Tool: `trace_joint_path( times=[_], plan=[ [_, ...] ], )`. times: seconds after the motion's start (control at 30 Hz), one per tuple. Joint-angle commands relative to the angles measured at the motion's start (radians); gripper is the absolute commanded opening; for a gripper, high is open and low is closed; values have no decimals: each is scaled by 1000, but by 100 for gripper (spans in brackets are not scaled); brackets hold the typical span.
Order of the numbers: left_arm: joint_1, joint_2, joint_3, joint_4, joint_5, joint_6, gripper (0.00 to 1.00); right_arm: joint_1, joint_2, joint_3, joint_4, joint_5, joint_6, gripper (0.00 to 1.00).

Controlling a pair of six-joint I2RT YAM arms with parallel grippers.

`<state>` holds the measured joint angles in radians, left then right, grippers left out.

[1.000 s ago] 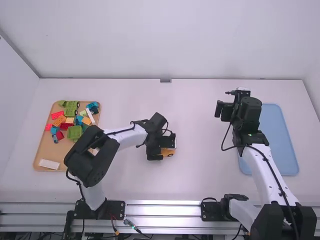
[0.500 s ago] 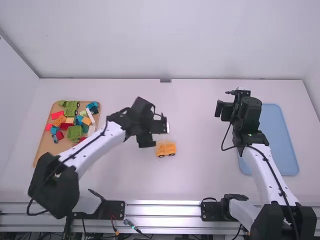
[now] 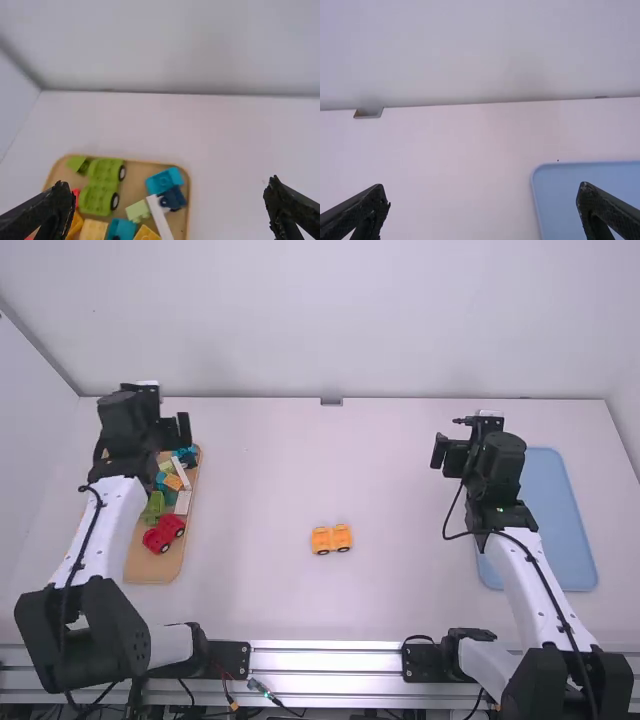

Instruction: Assemble lego blocks to make yellow taxi

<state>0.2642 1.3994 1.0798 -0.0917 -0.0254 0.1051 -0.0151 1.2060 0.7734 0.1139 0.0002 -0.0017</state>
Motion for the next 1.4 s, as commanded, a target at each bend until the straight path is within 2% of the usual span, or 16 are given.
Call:
trace_joint_path(
  times=[0.0, 0.1, 0.3, 0.6, 0.77, 0.93, 0.97, 1.07, 1.2, 1.37],
  plan=[
    [52, 1, 10, 3, -48, -241, 99, 1, 6, 33, 10, -1, 5, 99],
    [87, 1, 10, -4, -43, -269, 99, 4, 6, 33, 26, -7, -4, 99],
    [134, 38, 40, -74, -43, -175, 99, 43, 6, 33, 88, -8, -20, 99],
    [206, 319, 343, -406, -43, -186, 99, 141, 6, 33, 146, 2, -137, 99],
    [206, 445, 467, -533, -43, -230, 99, 116, 6, 33, 125, 0, -80, 99],
    [205, 522, 493, -584, -43, -357, 99, 85, 6, 33, 110, -4, -28, 99],
    [205, 531, 492, -590, -43, -381, 97, 82, 6, 33, 109, -4, -19, 99],
    [203, 557, 483, -596, -16, -457, 76, 85, 6, 33, 113, -4, -2, 99],
    [193, 589, 483, -591, 69, -461, 77, 105, 6, 33, 114, -4, -2, 99],
    [153, 610, 483, -608, 56, -510, 78, 129, 6, 33, 117, -3, -29, 99]
  ],
)
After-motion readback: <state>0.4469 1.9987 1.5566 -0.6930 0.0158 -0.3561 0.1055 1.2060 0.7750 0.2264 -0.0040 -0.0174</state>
